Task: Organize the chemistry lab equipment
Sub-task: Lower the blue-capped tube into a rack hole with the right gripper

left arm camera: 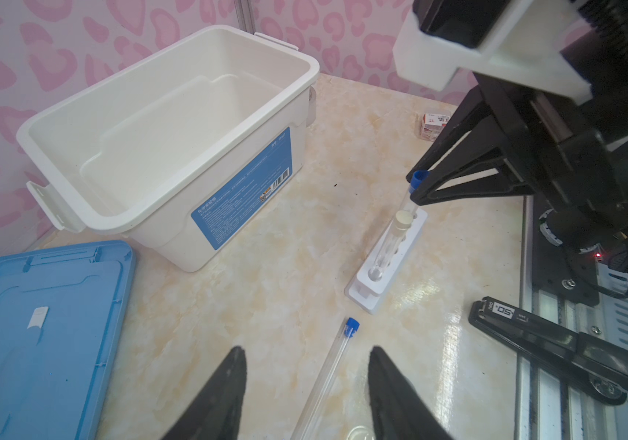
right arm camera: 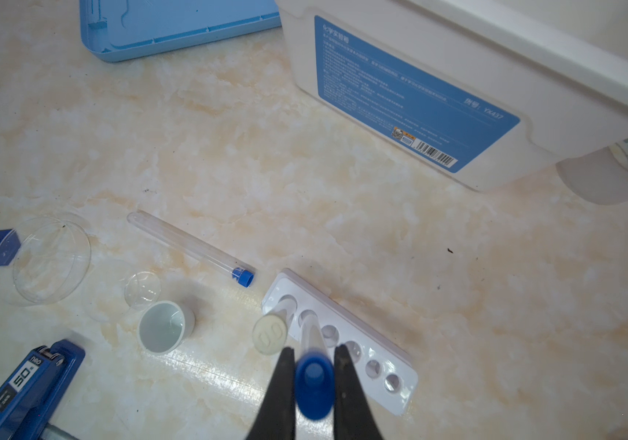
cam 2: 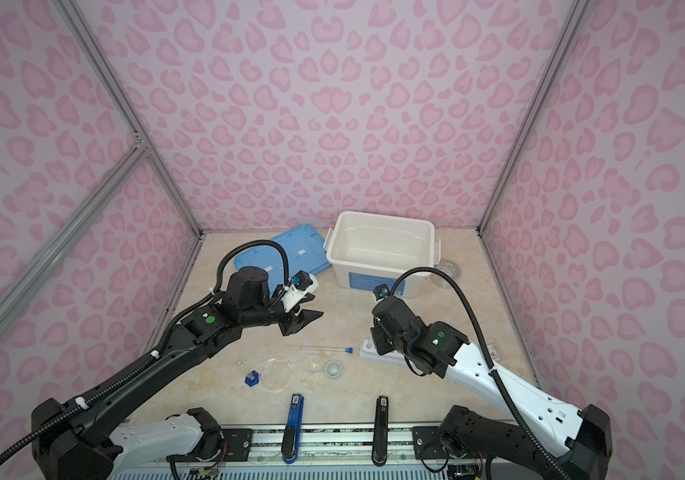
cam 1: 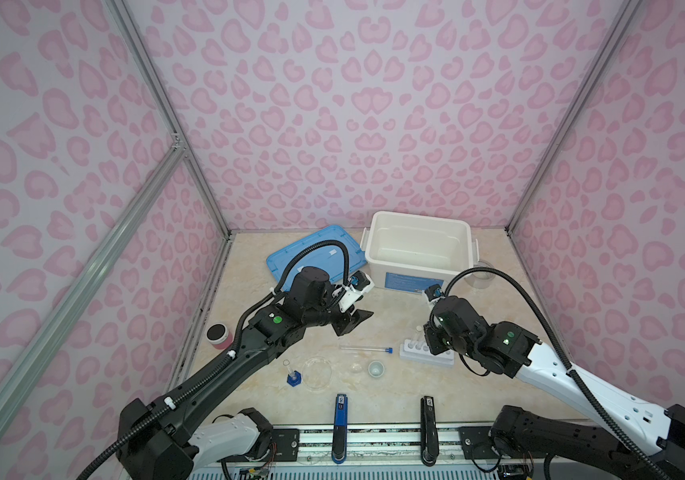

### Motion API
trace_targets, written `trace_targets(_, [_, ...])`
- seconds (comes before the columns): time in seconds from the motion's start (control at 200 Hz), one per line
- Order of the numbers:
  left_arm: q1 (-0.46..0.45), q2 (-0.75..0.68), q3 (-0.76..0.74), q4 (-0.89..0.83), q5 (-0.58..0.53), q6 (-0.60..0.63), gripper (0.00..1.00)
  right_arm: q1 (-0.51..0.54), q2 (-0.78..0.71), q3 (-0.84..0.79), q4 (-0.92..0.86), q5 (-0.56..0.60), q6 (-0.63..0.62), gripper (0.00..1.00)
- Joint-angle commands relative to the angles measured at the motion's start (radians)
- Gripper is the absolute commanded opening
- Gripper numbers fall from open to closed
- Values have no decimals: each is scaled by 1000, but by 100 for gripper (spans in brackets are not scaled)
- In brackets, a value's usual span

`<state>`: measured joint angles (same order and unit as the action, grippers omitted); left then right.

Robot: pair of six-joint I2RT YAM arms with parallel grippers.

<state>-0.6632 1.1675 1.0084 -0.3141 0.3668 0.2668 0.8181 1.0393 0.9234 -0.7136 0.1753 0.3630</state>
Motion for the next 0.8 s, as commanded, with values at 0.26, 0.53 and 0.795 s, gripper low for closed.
trace_targets(0.26, [-3, 8, 10, 13, 15, -1, 54, 1, 15, -34, 63, 1, 3, 9])
trace_targets(0.53, [-3, 6, 8, 14, 14, -1, 54, 1, 20, -59, 88, -10, 8, 9])
trace_targets(0.795, [-3, 6, 9, 13, 12, -1, 54, 1, 22, -69, 97, -10, 10, 9])
